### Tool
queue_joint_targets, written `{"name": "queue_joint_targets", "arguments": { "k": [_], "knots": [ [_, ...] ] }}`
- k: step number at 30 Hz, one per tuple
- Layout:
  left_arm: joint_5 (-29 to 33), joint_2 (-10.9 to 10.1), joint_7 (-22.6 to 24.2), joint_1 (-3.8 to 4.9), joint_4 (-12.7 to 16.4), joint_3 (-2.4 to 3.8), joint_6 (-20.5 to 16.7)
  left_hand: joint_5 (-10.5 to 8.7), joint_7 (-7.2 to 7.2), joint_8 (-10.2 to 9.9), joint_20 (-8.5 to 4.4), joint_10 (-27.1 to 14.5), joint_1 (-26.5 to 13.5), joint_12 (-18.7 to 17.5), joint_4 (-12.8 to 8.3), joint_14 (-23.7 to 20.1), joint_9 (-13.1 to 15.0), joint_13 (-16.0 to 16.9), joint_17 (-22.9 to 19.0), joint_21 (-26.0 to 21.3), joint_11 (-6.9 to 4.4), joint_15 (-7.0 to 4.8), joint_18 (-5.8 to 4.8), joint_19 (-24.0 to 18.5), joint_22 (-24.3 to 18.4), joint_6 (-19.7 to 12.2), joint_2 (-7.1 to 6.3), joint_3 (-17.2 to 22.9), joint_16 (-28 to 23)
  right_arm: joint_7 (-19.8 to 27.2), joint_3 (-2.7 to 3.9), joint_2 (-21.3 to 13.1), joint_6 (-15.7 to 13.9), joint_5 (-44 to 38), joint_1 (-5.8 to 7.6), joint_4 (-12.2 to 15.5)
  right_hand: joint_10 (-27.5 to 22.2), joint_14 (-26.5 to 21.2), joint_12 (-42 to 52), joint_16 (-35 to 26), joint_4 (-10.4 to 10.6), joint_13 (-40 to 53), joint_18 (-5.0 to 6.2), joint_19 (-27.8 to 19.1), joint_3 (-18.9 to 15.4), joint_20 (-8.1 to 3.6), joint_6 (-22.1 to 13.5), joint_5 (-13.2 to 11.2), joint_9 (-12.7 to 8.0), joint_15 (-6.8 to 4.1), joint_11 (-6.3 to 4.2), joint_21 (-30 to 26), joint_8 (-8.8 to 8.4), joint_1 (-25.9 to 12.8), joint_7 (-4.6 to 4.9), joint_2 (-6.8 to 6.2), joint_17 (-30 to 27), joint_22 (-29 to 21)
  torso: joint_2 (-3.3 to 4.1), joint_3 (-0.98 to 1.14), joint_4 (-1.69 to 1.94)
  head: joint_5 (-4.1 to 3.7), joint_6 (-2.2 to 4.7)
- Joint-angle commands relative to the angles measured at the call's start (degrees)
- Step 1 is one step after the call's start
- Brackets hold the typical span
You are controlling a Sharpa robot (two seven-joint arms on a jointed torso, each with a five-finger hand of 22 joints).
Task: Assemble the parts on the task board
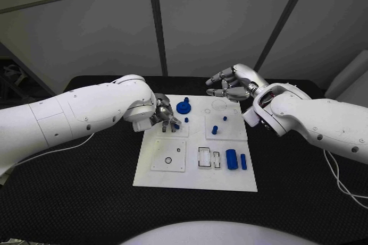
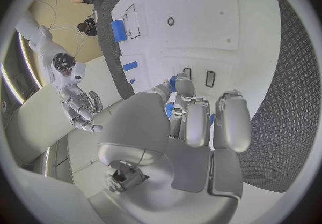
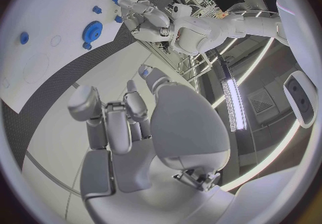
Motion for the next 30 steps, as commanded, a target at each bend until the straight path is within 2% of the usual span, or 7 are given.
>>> {"name": "queue_joint_targets", "arguments": {
  "k": [1, 2, 3, 5, 8, 19, 30],
  "knots": [
    [1.7, -0.5, 1.4, 0.06, 0.5, 0.02, -1.2, 1.63, 0.2, 0.8, 0.22, 0.2, -3.0, -0.3, -8.3, 2.0, 0.9, -0.3, 0.1, -0.2, 0.15, 0.07, -0.57, 0.3, 0.1, 0.1, -2.92, 13.9, -0.3, 0.0, 0.04, 0.1, 0.7, -0.3, 0.1, -0.1, 0.0, 2.9, -0.2, -0.3, 0.3, -0.1, 1.11, -0.2, 0.0, -0.11, 0.4, 0.4, 0.1, -0.23, -0.22, -0.3, 0.3, -0.1, 0.01, 0.14, 1.7, -0.1, -0.02, -0.02, -0.01, 0.17, -0.03],
    [2.0, -0.7, 1.6, 0.06, 0.7, 0.02, -1.4, 2.28, 0.03, 1.1, 0.27, 0.4, -3.6, -0.2, -8.8, 2.0, 1.1, -0.3, 0.1, -0.1, 0.16, 0.03, -0.61, 0.3, 0.2, 0.1, -3.63, 15.6, -0.3, 0.0, 0.04, 0.1, 0.7, -0.3, 0.1, -0.1, 0.0, 2.9, -0.2, -0.3, 0.3, -0.1, 1.11, -0.2, 0.0, -0.11, 0.4, 0.4, 0.1, -0.23, -0.22, -0.3, 0.3, -0.1, 0.01, 0.14, 1.7, -0.1, -0.01, -0.03, -0.01, 0.2, -0.04],
    [2.3, -0.9, 1.8, 0.06, 0.8, 0.02, -1.7, 3.05, 0.04, 1.7, 0.15, 0.8, -5.8, -0.1, -9.4, 2.0, 1.8, -0.3, 0.2, -0.1, 0.09, 0.23, -0.58, 0.4, 0.4, 0.2, -4.62, 19.0, -0.4, 0.0, 0.04, 0.1, 0.7, -0.3, 0.1, -0.1, 0.0, 2.9, -0.2, -0.3, 0.3, -0.1, 1.11, -0.2, 0.0, -0.11, 0.4, 0.4, 0.1, -0.23, -0.22, -0.3, 0.3, -0.1, 0.01, 0.14, 1.7, -0.1, -0.02, -0.04, 0.02, 0.21, -0.01],
    [2.9, -1.3, 2.3, 0.06, 1.2, 0.02, -2.2, 3.38, -0.12, 2.2, 0.22, 1.1, -7.1, 0.1, -10.4, 2.0, 2.4, -0.1, 0.2, 0.0, 0.13, 0.02, -0.64, 0.5, 0.6, 0.1, -5.59, 21.2, -0.4, 0.0, 0.04, 0.1, 0.8, -0.3, 0.1, -0.2, 0.0, 2.9, -0.2, -0.3, 0.3, -0.1, 1.11, -0.2, 0.0, -0.11, 0.4, 0.4, 0.1, -0.23, -0.22, -0.3, 0.3, -0.1, 0.01, 0.14, 1.7, -0.1, 0.01, -0.04, 0.02, 0.27, 0.03],
    [3.4, -2.1, 2.9, 0.05, 1.8, 0.02, -2.8, 4.28, -0.21, 2.7, 0.23, 1.6, -8.4, 0.6, -11.4, 2.0, 2.9, 0.3, 0.3, 0.1, 0.04, -0.08, -0.7, 0.5, 0.9, 0.3, -6.23, 23.0, -0.4, 0.0, 0.03, 0.2, 0.9, -0.4, 0.1, -0.3, 0.0, 2.9, -0.2, -0.3, 0.3, 0.0, 1.09, -0.1, 0.0, -0.12, 0.4, 0.5, 0.1, -0.24, -0.22, -0.3, 0.3, -0.1, 0.02, 0.12, 1.7, 0.0, -0.02, -0.03, 0.02, 0.42, 0.01],
    [3.6, -4.2, 3.6, 0.04, 3.6, 0.0, -3.7, 7.07, -0.51, 3.6, 0.09, 2.6, -11.3, 0.8, -13.8, 2.1, 3.8, 0.5, 0.3, 0.2, -0.18, -0.27, -0.75, 0.6, 1.3, 1.0, -7.12, 26.3, -0.4, 0.0, 0.03, 0.2, 1.1, -0.4, 0.09, -0.5, 0.0, 2.9, -0.2, -0.3, 0.3, 0.0, 1.09, -0.1, 0.0, -0.12, 0.4, 0.5, 0.1, -0.24, -0.22, -0.3, 0.3, -0.1, 0.02, 0.12, 1.7, 0.0, 0.03, 0.03, -0.01, 0.71, 0.01],
    [-4.0, -4.8, 3.6, -0.11, 5.1, -0.17, -6.0, 8.34, -0.64, 3.9, 0.02, 3.1, -12.4, 0.8, -14.7, 2.1, 4.2, 0.4, 0.4, 0.6, -0.31, -0.35, -0.85, 0.8, 1.9, 1.2, -7.35, 27.3, -0.4, 0.0, 0.03, 0.3, 1.2, -0.4, 0.09, -0.7, 0.1, 2.9, -0.2, -0.3, 0.4, 0.0, 1.09, -0.1, -0.1, -0.13, 0.4, 0.6, 0.1, -0.24, -0.21, -0.3, 0.33, -0.2, 0.02, 0.11, 1.8, 0.0, 0.04, 0.0, -0.05, 1.07, -0.19]
  ]
}}
